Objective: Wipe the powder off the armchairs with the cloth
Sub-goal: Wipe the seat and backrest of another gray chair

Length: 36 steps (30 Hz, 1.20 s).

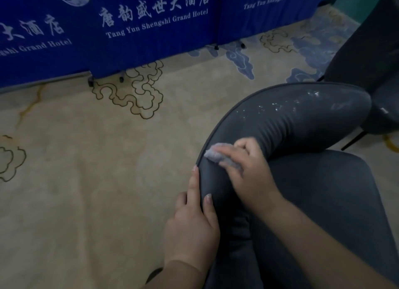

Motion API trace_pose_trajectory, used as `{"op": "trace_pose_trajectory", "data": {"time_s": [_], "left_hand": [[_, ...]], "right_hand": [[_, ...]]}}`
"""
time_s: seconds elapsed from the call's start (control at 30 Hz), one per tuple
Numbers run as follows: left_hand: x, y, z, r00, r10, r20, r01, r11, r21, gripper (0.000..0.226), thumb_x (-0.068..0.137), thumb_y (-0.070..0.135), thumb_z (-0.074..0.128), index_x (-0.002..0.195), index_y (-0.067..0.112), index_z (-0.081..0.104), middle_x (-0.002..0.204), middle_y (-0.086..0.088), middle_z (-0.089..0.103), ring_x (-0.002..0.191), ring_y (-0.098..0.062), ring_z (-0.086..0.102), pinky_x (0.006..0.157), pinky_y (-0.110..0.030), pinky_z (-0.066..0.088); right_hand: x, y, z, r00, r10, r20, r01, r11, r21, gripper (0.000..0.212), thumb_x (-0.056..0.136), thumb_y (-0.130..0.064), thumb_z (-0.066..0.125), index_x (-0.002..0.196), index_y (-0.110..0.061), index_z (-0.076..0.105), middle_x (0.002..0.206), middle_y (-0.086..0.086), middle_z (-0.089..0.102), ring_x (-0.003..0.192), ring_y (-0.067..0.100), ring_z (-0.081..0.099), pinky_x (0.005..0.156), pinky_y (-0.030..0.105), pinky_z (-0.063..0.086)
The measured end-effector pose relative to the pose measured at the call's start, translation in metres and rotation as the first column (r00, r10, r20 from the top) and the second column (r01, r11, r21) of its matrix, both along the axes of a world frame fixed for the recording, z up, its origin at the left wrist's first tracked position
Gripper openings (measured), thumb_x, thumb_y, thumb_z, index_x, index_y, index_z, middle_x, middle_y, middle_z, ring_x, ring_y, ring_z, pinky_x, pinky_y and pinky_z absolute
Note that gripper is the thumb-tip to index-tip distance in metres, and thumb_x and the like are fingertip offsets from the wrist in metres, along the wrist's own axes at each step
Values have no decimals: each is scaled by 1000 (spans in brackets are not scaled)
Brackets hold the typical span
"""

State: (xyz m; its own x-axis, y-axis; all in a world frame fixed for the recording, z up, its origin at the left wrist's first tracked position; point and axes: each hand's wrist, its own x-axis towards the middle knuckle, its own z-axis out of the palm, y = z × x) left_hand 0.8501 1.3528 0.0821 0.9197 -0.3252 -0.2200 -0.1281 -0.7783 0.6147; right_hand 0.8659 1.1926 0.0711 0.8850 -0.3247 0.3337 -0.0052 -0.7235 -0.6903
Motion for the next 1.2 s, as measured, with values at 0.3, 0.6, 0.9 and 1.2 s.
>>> {"op": "trace_pose_trajectory", "data": {"time_s": [0.3,0.6,0.9,1.2], "left_hand": [[3,-3,7,998,34,-45,-31,997,64,58,98,42,28,145,53,-5,136,-1,46,102,-30,59,79,-36,43],[0,-1,10,998,55,7,-55,998,-24,54,99,36,27,147,50,7,133,-3,54,96,-32,60,78,-38,46],[0,0,0,999,42,27,-37,984,-175,59,90,44,23,148,43,20,142,0,49,118,-25,52,93,-27,38],[12,3,8,996,-75,-57,67,988,-141,53,100,41,25,149,47,5,141,2,47,119,-19,50,98,-29,38]], "right_hand": [[-66,49,-2,999,34,17,-37,980,195,37,88,-21,53,121,-36,59,101,-7,40,96,4,49,90,12,39],[-56,30,-8,998,-65,0,64,979,191,34,88,-12,57,117,-28,65,97,-1,41,90,5,49,87,8,38],[-49,39,-19,960,-277,34,264,941,211,28,87,-21,58,113,-29,66,98,-3,39,86,4,50,86,7,38],[-77,61,-17,956,-291,21,267,901,343,36,85,-3,65,113,-26,67,103,-2,47,95,0,54,88,5,38]]}}
